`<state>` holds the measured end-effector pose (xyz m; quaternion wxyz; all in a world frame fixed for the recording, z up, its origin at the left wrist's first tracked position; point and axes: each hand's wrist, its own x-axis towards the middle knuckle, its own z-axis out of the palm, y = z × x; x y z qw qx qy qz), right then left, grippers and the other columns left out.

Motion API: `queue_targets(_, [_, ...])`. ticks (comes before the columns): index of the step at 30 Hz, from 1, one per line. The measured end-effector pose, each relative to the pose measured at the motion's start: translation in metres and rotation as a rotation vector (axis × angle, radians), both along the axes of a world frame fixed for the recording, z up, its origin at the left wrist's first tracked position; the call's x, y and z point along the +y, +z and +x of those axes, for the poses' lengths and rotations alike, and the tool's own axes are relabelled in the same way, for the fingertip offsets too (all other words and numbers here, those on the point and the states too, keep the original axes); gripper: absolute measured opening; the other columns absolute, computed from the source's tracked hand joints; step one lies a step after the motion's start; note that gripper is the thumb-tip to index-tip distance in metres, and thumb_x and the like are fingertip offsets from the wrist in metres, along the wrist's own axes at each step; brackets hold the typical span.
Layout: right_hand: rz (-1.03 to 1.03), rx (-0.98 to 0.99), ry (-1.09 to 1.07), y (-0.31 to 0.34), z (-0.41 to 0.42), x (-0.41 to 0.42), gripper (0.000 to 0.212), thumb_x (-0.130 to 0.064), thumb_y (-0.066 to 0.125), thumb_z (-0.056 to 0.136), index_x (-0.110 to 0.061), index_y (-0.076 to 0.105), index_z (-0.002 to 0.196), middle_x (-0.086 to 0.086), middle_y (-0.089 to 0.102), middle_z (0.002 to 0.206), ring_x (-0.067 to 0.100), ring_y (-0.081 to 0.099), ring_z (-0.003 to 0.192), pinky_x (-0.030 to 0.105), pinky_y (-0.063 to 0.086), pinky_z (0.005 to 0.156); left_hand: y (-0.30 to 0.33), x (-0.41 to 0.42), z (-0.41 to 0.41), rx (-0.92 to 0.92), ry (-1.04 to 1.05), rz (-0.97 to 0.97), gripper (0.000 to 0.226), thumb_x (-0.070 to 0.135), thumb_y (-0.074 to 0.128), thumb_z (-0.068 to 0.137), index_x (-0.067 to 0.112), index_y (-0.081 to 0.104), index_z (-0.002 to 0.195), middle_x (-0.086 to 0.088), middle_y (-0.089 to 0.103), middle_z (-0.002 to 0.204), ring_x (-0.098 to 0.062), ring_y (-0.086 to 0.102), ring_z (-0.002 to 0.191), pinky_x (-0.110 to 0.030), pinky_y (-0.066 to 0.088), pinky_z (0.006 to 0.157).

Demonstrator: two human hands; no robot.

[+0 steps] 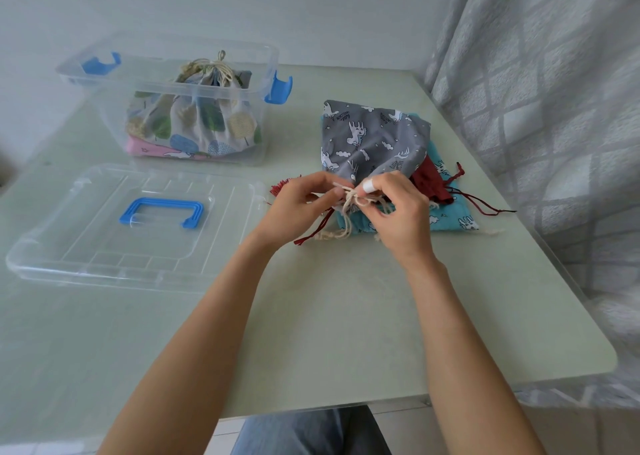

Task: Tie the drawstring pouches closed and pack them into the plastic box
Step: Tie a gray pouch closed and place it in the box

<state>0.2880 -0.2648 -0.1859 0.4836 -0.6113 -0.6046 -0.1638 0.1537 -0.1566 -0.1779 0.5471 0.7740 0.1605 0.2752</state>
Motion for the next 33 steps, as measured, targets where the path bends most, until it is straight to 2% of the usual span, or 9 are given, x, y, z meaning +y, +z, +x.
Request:
queue_targets(4, [0.024, -0.048, -0.018, 0.000, 0.003, 0.000, 0.012, -0.001, 0.069, 0.078, 0.003, 0.061, 0.071, 0.008, 0.065, 0.076, 0.024, 0.056, 0.074, 0.031, 0.048, 0.068, -0.001, -0.001, -0.001, -0.007, -0.012, 0.101, 0.020, 0.026, 0.054, 0.093, 0.036, 0.062, 0.108, 0.014, 0.069, 0.099, -0.003, 0.064, 0.094, -0.037, 0.051, 0.085])
queue_targets(6, [0.028, -0.073, 0.000, 0.000, 0.003, 0.001, 0.014, 0.001, 0.071, 0.077, 0.003, 0.060, 0.070, 0.009, 0.065, 0.077, 0.026, 0.056, 0.075, 0.031, 0.048, 0.070, 0.000, -0.001, 0.000, -0.013, -0.009, 0.151, 0.022, 0.026, 0.055, 0.092, 0.042, 0.064, 0.104, 0.013, 0.071, 0.094, -0.007, 0.066, 0.090, -0.042, 0.052, 0.081])
queue_targets(11, [0.063, -0.085, -0.005, -0.001, 0.005, 0.000, 0.016, 0.001, 0.073, 0.075, 0.002, 0.059, 0.067, 0.012, 0.059, 0.076, 0.023, 0.053, 0.072, 0.027, 0.046, 0.067, 0.003, 0.002, 0.000, -0.037, 0.026, 0.151, 0.016, 0.020, 0.066, 0.085, 0.035, 0.069, 0.087, 0.016, 0.069, 0.073, -0.005, 0.063, 0.069, -0.032, 0.045, 0.062])
queue_targets(15, [0.054, -0.093, -0.004, 0.001, 0.009, -0.002, 0.014, -0.009, 0.076, 0.077, 0.002, 0.068, 0.073, 0.010, 0.063, 0.073, 0.022, 0.056, 0.069, 0.025, 0.047, 0.066, 0.003, 0.004, -0.002, -0.014, 0.047, 0.161, 0.015, 0.021, 0.063, 0.088, 0.036, 0.066, 0.085, 0.018, 0.066, 0.070, -0.003, 0.061, 0.069, -0.028, 0.050, 0.068])
queue_targets(19, [0.047, -0.080, -0.014, 0.004, 0.011, -0.007, 0.013, -0.012, 0.076, 0.077, 0.000, 0.071, 0.076, 0.007, 0.068, 0.073, 0.017, 0.059, 0.067, 0.022, 0.048, 0.064, 0.001, 0.005, -0.004, 0.020, 0.079, 0.128, 0.017, 0.022, 0.058, 0.091, 0.035, 0.064, 0.082, 0.001, 0.066, 0.075, -0.007, 0.057, 0.070, -0.032, 0.051, 0.070])
queue_targets(24, [0.025, 0.041, -0.040, 0.005, 0.010, -0.021, 0.014, -0.013, 0.076, 0.077, 0.000, 0.071, 0.077, 0.008, 0.067, 0.071, 0.019, 0.059, 0.062, 0.030, 0.049, 0.058, 0.004, 0.008, -0.013, -0.002, 0.152, -0.007, 0.019, 0.014, 0.053, 0.094, 0.022, 0.061, 0.078, 0.005, 0.062, 0.075, 0.007, 0.051, 0.056, -0.009, 0.040, 0.056])
queue_targets(28, [-0.051, 0.213, 0.000, 0.008, 0.006, -0.030, 0.010, -0.011, 0.076, 0.076, -0.003, 0.070, 0.077, 0.009, 0.069, 0.072, 0.025, 0.061, 0.061, 0.038, 0.048, 0.057, 0.003, 0.007, -0.016, -0.022, 0.189, -0.036, 0.020, 0.016, 0.054, 0.093, 0.019, 0.062, 0.075, 0.014, 0.061, 0.067, 0.003, 0.047, 0.055, -0.010, 0.037, 0.055])
queue_targets(31, [-0.124, 0.299, -0.024, 0.008, 0.007, -0.037, 0.009, -0.012, 0.076, 0.076, -0.005, 0.070, 0.076, 0.005, 0.069, 0.073, 0.022, 0.061, 0.062, 0.040, 0.048, 0.058, 0.002, 0.007, -0.019, 0.031, 0.164, -0.005, 0.014, 0.016, 0.053, 0.094, 0.017, 0.062, 0.083, 0.007, 0.060, 0.071, 0.002, 0.050, 0.059, -0.011, 0.042, 0.058])
queue_targets(33, [-0.167, 0.333, -0.044, 0.008, 0.009, -0.042, 0.009, -0.011, 0.076, 0.076, -0.004, 0.070, 0.076, 0.000, 0.068, 0.071, 0.015, 0.058, 0.060, 0.036, 0.048, 0.058, 0.003, 0.011, -0.022, 0.097, 0.126, 0.102, 0.014, 0.017, 0.054, 0.093, 0.023, 0.062, 0.083, 0.004, 0.062, 0.073, -0.006, 0.056, 0.066, -0.018, 0.047, 0.067])
